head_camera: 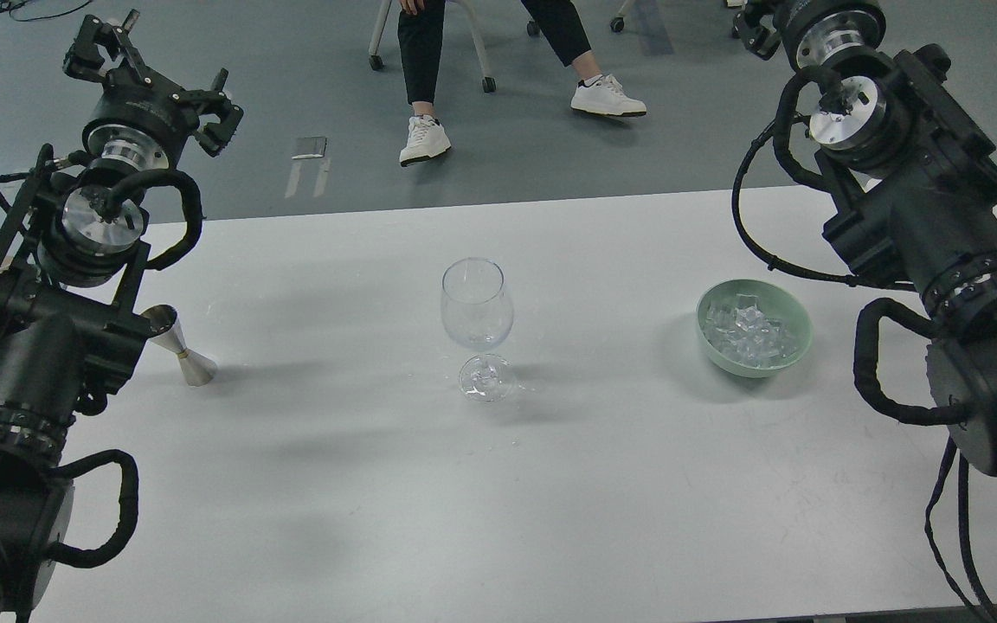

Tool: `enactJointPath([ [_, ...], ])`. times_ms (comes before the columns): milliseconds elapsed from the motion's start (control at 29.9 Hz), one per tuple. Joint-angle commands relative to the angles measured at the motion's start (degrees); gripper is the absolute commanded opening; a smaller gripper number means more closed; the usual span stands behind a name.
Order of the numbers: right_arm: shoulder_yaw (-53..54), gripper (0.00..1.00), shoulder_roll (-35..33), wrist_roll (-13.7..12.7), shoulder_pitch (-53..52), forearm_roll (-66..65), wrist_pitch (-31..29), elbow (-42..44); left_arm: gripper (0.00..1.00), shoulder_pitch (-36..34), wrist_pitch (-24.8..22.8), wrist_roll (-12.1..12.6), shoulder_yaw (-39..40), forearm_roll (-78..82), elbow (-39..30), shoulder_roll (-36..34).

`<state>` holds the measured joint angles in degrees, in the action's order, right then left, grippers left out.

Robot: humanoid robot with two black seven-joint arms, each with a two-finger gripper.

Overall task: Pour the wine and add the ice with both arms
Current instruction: 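Lower the left gripper toward the metal jigger beside the glass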

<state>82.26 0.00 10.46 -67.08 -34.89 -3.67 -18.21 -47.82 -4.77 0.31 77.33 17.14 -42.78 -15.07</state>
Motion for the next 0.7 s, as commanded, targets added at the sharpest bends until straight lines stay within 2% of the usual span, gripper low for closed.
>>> enactJointPath([
  [0, 0.00, 1.00, 0.00, 0.00, 0.02, 0.00, -0.03, -0.07, 0.98, 0.62, -0.24, -0.39, 0.01, 0.00, -2.04, -0.05],
  [234, -0.08, 1.00, 0.00, 0.00, 0.19, 0.00, 0.06, -0.07, 0.98, 2.73, -0.15, 0.31, 0.71, -0.09, -5.99, -1.01],
  [301, -0.08, 1.00, 0.00, 0.00, 0.28, 0.00, 0.06, -0.07, 0.98, 5.26, 0.11, 1.09, 1.06, -0.96, -10.20, -3.46],
  [334, -0.08, 1.00, 0.00, 0.00, 0.28, 0.00, 0.06, -0.07, 0.98, 5.28, 0.11, 1.10, 1.07, -0.97, -10.22, -3.48],
  [501, -0.17, 1.00, 0.00, 0.09, 0.63, 0.00, 0.06, -0.07, 0.98, 16.06, 1.25, 6.10, 6.42, -14.66, -20.39, -9.18],
  [568, -0.17, 1.00, 0.00, 0.09, 1.07, 0.00, 0.15, -0.07, 0.98, 19.15, 1.95, 6.81, 7.30, -15.73, -23.21, -10.33],
  [668, -0.17, 1.00, 0.00, 0.18, 1.60, 0.00, 0.15, -0.16, 0.98, 27.21, 2.83, 7.25, 10.28, -16.44, -32.15, -11.38],
])
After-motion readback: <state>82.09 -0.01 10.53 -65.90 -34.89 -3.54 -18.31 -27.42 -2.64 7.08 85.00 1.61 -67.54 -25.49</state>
